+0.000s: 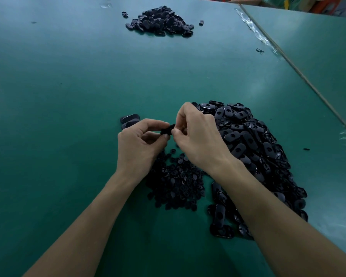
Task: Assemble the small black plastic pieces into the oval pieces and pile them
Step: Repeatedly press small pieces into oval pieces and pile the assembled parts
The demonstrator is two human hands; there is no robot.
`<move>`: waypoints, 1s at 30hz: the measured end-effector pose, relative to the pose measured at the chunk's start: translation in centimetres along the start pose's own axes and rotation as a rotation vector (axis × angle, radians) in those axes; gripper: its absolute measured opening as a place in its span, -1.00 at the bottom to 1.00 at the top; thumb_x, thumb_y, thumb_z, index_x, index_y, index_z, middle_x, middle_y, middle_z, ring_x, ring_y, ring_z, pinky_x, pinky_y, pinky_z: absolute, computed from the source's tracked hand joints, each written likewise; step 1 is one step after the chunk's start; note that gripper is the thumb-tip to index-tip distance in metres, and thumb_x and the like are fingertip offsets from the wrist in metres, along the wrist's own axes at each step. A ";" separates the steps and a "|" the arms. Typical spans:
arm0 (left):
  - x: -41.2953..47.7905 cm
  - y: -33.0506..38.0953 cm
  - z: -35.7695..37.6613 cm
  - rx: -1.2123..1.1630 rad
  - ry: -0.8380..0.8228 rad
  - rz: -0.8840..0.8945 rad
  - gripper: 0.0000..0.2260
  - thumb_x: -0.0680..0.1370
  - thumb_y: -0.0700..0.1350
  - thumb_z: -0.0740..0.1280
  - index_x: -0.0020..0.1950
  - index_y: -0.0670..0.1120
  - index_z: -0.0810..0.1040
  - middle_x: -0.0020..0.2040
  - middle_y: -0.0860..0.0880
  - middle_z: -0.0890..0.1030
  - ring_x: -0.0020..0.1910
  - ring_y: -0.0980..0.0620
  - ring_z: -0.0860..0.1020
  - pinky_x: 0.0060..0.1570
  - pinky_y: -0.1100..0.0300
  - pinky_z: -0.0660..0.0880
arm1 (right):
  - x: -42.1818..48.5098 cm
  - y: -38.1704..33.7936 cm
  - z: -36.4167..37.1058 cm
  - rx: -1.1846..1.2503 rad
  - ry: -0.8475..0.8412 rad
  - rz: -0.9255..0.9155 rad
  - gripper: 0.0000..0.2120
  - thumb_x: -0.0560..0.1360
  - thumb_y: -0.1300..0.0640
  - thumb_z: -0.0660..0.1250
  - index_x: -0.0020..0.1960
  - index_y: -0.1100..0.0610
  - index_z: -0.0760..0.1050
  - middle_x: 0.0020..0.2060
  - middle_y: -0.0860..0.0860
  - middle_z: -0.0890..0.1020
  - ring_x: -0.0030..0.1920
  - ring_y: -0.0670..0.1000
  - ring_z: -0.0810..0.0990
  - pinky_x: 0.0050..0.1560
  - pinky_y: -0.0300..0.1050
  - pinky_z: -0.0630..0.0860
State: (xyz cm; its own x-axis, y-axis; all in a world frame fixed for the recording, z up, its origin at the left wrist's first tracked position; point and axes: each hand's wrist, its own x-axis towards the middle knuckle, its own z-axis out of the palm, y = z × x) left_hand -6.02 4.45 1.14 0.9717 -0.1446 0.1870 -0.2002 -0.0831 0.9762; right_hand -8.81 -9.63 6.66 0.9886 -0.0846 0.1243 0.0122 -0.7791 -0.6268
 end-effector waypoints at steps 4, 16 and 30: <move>0.0 0.0 0.0 0.001 0.020 0.000 -0.72 0.45 -0.37 0.49 -0.07 0.03 0.68 -0.15 0.08 0.73 -0.23 0.08 0.70 -0.15 0.20 0.63 | 0.0 0.1 0.0 -0.006 -0.017 0.024 -0.74 0.54 0.24 0.38 -0.19 0.00 0.34 -0.28 -0.02 0.54 -0.28 -0.07 0.50 -0.35 -0.22 0.38; 0.2 -0.4 -0.1 0.035 0.021 0.039 -0.82 0.47 -0.24 0.53 -0.07 0.02 0.66 -0.18 0.11 0.71 -0.19 0.14 0.68 -0.12 0.30 0.59 | 0.1 -0.1 -0.4 0.050 -0.069 -0.004 -0.75 0.53 0.32 0.38 -0.21 0.01 0.49 -0.26 -0.01 0.63 -0.24 -0.05 0.66 -0.19 -0.08 0.62; 0.7 -0.7 -0.4 -0.236 -0.065 -0.098 -0.74 0.49 -0.36 0.47 0.03 -0.04 0.60 -0.16 -0.01 0.74 -0.21 0.08 0.67 -0.12 0.26 0.61 | 1.0 1.8 -0.6 0.172 -0.123 0.021 -0.84 0.53 0.21 0.45 0.09 0.09 0.70 -0.15 -0.12 0.72 -0.13 -0.25 0.66 0.02 -0.35 0.57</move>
State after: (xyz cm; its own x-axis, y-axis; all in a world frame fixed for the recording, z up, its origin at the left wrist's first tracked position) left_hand -5.19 4.82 0.61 0.9734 -0.2108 0.0902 -0.0633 0.1309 0.9894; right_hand -7.84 -11.47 6.08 0.9996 -0.0156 0.0216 0.0060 -0.6597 -0.7515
